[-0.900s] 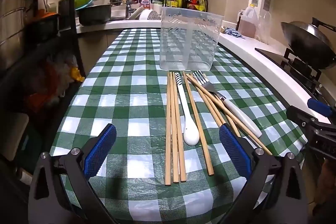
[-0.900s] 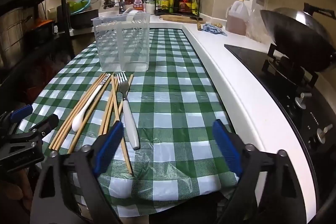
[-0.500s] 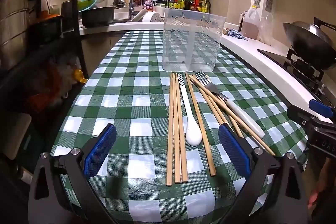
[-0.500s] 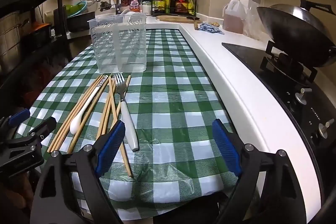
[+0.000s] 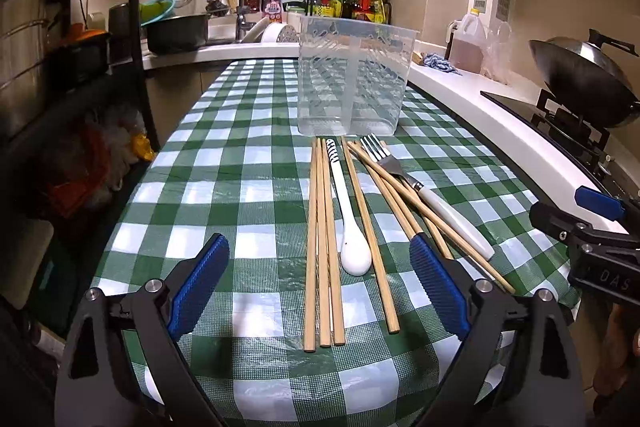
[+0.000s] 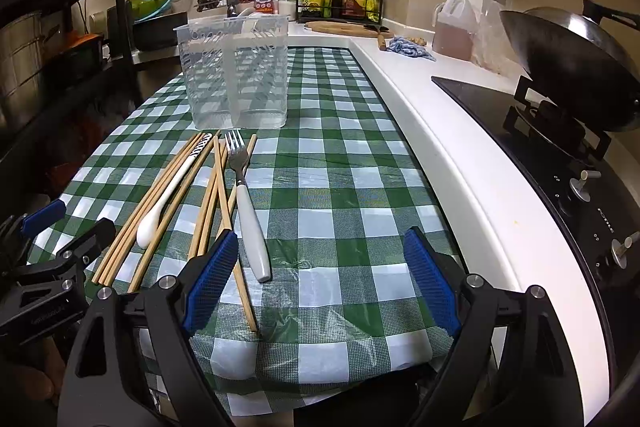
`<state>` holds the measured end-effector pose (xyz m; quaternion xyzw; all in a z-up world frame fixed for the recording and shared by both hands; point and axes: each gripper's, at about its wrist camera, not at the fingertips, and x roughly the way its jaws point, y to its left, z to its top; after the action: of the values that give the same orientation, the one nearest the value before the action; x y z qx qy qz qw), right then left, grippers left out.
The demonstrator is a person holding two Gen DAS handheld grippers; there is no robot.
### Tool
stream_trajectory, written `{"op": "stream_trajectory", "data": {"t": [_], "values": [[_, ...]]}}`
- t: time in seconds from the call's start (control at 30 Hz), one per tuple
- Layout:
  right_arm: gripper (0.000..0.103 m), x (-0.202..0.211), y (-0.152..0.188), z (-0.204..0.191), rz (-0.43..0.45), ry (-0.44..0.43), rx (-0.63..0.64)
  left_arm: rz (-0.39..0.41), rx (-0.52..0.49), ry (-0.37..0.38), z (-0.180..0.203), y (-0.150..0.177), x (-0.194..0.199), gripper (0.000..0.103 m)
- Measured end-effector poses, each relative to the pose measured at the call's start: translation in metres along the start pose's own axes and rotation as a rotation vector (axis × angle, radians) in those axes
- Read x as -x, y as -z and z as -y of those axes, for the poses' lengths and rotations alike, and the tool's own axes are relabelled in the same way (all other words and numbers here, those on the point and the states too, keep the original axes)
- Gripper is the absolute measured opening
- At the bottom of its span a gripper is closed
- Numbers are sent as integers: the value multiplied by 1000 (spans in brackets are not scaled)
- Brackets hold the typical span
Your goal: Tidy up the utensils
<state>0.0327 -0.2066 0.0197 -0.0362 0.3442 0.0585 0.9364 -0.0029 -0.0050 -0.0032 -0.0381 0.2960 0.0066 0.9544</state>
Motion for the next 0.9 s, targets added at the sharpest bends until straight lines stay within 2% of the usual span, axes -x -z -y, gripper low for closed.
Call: {"op": "stream_trajectory", "data": {"t": [0.53,0.67,0.9], "values": [[84,1,0,0,1,-1,8,3,0,16,-1,-1,0,88],[85,0,0,0,1,3,7,-6,8,11,-2,1,-2,94],[87,-1,0,2,0,6,6,-9,4,17,-1,1,-2,94]]}}
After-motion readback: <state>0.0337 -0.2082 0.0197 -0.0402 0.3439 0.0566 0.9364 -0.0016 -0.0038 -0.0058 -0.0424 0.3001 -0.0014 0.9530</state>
